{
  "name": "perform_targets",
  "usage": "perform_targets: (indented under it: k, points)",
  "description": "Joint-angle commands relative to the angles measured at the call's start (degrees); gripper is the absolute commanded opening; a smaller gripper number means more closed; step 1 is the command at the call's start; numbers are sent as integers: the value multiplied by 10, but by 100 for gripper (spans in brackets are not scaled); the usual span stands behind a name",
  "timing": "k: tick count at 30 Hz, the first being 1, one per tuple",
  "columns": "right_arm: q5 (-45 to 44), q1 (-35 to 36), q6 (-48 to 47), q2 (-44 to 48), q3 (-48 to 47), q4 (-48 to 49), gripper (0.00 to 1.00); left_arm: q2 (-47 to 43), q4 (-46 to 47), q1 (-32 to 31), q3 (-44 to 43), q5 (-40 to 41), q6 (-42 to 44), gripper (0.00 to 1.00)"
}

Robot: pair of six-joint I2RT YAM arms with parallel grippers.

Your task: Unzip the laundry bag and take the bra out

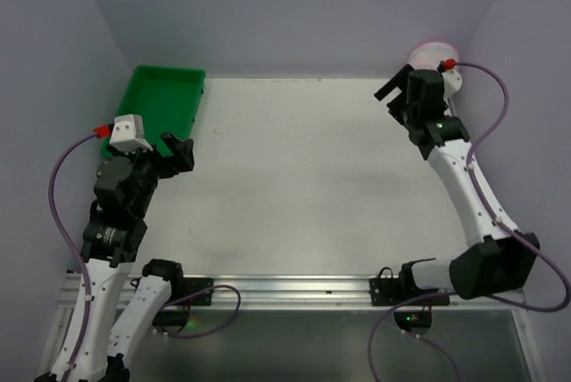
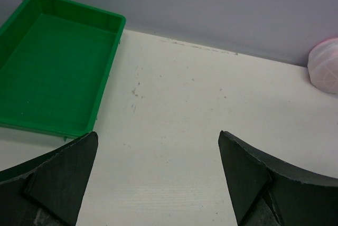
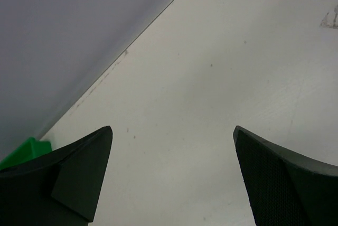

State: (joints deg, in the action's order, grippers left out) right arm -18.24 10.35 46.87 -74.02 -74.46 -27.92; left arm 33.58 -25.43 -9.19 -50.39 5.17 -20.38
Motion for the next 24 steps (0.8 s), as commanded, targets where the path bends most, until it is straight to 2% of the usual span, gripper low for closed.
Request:
perform_targets:
  k: [1,7,11,17,24]
  points:
    - [-83,-23,48,-104,-84,27,99,5,56,-5,16,16,14,100]
    - [-99,-83,81,-299,-243,27,99,31,83,-5,38,34,27,100]
    - [-114,-118,81,-392,-346,29,99,51,90,-5,38,31,25,100]
    - [-109,-172,34,-489,-430,92,99,77,92,-5,34,2,10,100]
    - [-57,-205,11,-553,-452,171,95,98,98,-5,44,-9,1,100]
